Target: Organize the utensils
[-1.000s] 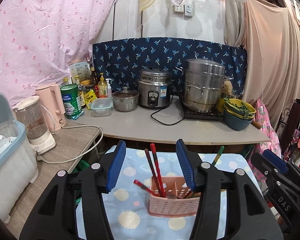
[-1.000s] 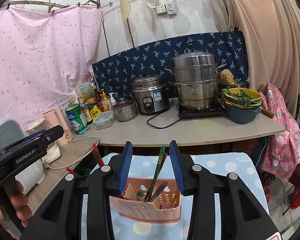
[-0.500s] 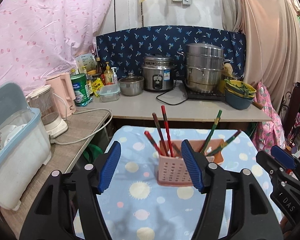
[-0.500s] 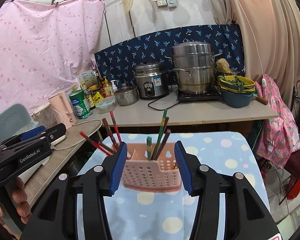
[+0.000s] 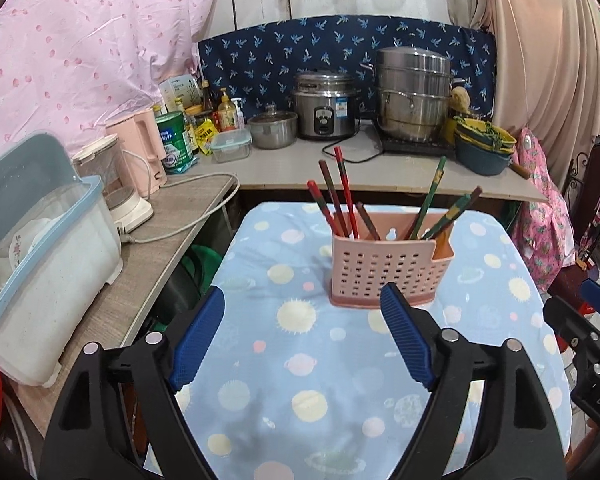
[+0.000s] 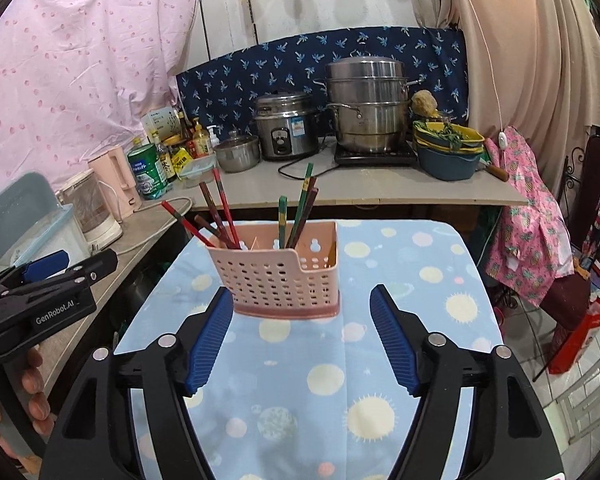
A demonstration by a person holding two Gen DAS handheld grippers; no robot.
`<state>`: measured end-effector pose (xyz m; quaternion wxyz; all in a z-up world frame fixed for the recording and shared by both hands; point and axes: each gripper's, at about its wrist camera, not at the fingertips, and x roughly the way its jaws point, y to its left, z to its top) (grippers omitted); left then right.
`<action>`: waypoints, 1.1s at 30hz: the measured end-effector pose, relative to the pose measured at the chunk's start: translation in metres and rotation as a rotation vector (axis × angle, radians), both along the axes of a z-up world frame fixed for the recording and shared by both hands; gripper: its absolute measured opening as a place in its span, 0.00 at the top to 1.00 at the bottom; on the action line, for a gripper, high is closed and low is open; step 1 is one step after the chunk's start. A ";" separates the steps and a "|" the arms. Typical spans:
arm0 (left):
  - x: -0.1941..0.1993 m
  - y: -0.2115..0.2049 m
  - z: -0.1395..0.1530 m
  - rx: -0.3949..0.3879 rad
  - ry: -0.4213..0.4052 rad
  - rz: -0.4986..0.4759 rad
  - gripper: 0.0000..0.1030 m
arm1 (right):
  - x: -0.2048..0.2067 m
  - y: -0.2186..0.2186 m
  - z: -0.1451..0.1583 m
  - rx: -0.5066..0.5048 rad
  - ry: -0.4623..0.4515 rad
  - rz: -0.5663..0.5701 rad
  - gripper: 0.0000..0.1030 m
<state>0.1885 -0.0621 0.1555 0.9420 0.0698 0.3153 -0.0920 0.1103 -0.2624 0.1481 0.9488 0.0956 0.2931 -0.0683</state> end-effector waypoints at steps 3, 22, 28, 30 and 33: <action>-0.002 0.003 -0.005 -0.008 0.027 0.003 0.22 | -0.005 0.000 -0.005 0.000 0.028 -0.002 0.28; -0.004 0.003 -0.044 0.030 0.106 0.026 0.08 | -0.001 0.004 -0.045 0.012 0.144 -0.036 0.16; 0.001 0.001 -0.050 0.031 0.123 0.033 0.08 | 0.007 0.007 -0.048 -0.021 0.151 -0.038 0.07; 0.002 0.000 -0.050 0.038 0.120 0.035 0.08 | 0.009 0.006 -0.048 -0.023 0.150 -0.037 0.07; 0.004 0.000 -0.051 0.032 0.125 0.036 0.08 | 0.010 0.006 -0.049 -0.026 0.154 -0.041 0.07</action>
